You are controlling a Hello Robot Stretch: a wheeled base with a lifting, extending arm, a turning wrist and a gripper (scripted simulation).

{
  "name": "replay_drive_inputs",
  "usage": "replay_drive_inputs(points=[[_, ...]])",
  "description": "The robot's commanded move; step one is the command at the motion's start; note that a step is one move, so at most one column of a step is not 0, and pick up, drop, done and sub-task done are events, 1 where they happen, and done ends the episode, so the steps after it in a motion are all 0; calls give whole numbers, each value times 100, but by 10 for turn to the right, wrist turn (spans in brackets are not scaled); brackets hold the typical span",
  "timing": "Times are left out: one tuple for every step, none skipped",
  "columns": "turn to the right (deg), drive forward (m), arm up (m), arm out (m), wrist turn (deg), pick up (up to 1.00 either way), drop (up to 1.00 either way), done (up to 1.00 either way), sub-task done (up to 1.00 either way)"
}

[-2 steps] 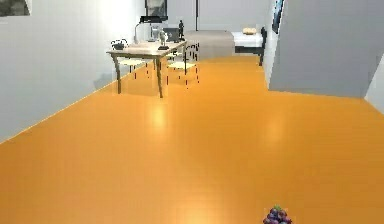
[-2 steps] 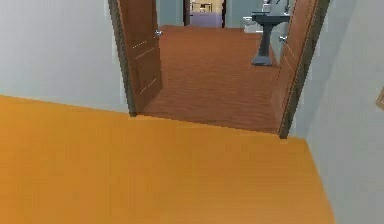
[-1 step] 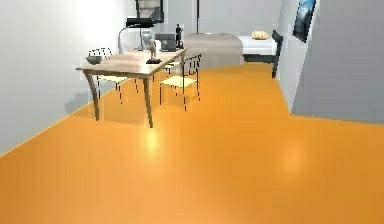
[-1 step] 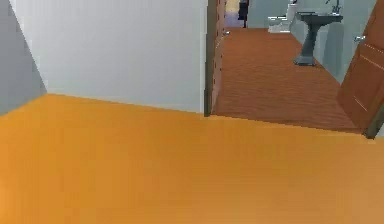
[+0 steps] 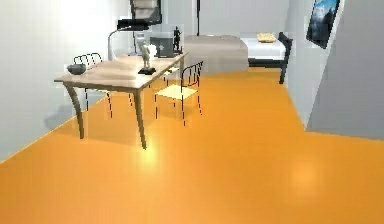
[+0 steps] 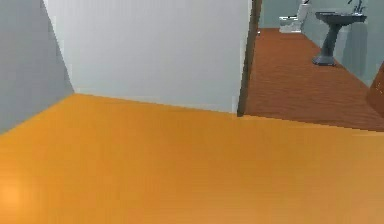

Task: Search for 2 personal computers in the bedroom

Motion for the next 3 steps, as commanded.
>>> replay_drive_inputs(points=[[120, 0, 0, 0, 0, 0, 0, 0, 0], [0, 100, 0, 0, 0, 0, 0, 0, 0], [0, 100, 0, 0, 0, 0, 0, 0, 0]])
